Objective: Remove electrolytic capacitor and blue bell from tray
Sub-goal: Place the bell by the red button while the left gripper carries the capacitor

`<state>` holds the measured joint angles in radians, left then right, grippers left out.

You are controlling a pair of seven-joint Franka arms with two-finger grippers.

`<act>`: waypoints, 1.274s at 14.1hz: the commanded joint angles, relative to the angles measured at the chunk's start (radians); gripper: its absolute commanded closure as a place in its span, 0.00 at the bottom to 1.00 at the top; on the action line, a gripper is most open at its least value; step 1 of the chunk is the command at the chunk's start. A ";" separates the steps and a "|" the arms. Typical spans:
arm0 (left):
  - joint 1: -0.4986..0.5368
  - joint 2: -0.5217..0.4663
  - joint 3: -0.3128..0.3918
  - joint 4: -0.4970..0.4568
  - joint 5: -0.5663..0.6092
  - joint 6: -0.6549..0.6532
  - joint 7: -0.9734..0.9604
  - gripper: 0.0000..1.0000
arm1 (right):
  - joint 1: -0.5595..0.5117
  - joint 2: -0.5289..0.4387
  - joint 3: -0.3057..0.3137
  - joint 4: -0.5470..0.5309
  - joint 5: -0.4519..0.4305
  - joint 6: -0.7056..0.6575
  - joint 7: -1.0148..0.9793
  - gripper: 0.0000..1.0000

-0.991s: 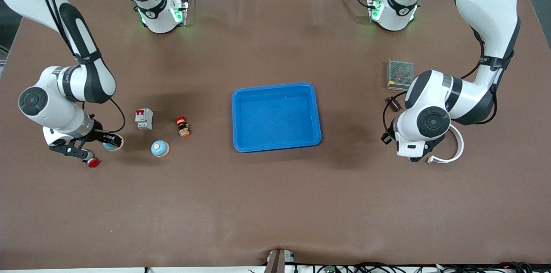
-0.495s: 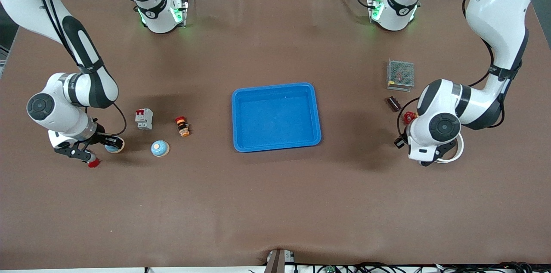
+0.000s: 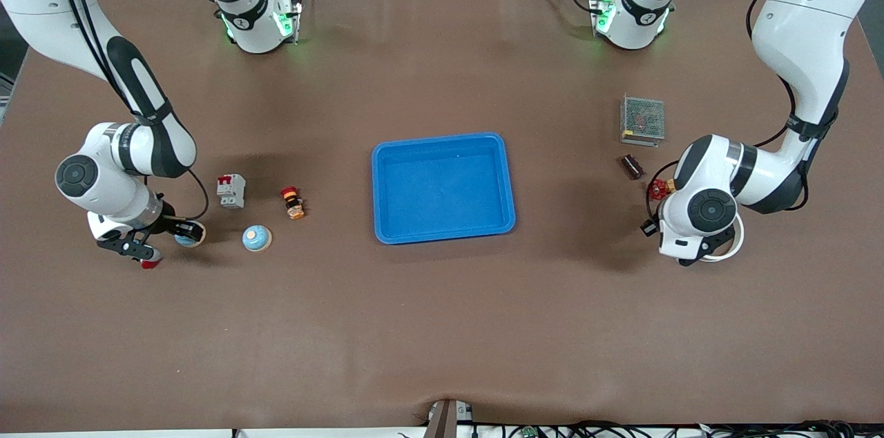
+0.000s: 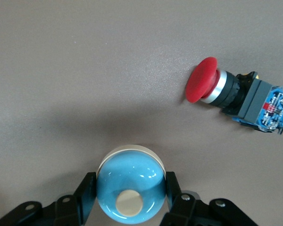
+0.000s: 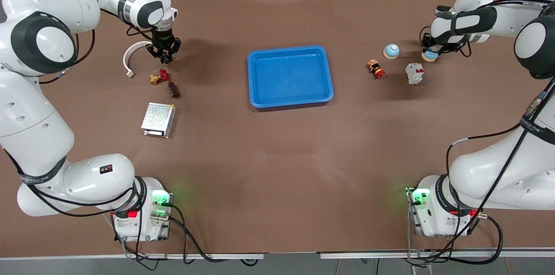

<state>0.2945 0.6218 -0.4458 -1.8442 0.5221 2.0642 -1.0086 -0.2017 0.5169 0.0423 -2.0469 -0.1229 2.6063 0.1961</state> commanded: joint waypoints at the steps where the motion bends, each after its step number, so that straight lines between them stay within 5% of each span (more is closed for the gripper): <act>1: 0.017 -0.010 -0.008 -0.023 0.021 0.013 0.018 1.00 | -0.025 0.000 0.019 0.010 -0.018 -0.008 -0.001 0.00; 6: 0.023 0.009 -0.010 -0.023 0.019 0.033 0.018 1.00 | -0.016 -0.078 0.019 0.025 -0.018 -0.125 -0.004 0.00; 10: 0.023 0.018 -0.010 -0.023 0.019 0.037 0.018 0.56 | -0.001 -0.176 0.027 0.063 -0.018 -0.294 -0.009 0.00; 12: 0.022 0.013 -0.011 -0.021 0.019 0.037 0.016 0.13 | 0.025 -0.225 0.027 0.097 -0.018 -0.397 -0.018 0.00; 13: 0.022 0.007 -0.011 -0.020 0.018 0.037 0.015 0.00 | 0.036 -0.248 0.027 0.114 -0.018 -0.440 -0.023 0.00; 18: 0.022 -0.027 -0.042 0.020 -0.037 0.019 0.001 0.00 | 0.065 -0.360 0.028 0.174 -0.018 -0.584 -0.095 0.00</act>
<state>0.3047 0.6272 -0.4596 -1.8384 0.5168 2.0971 -1.0029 -0.1410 0.2019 0.0699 -1.8880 -0.1254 2.0751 0.1423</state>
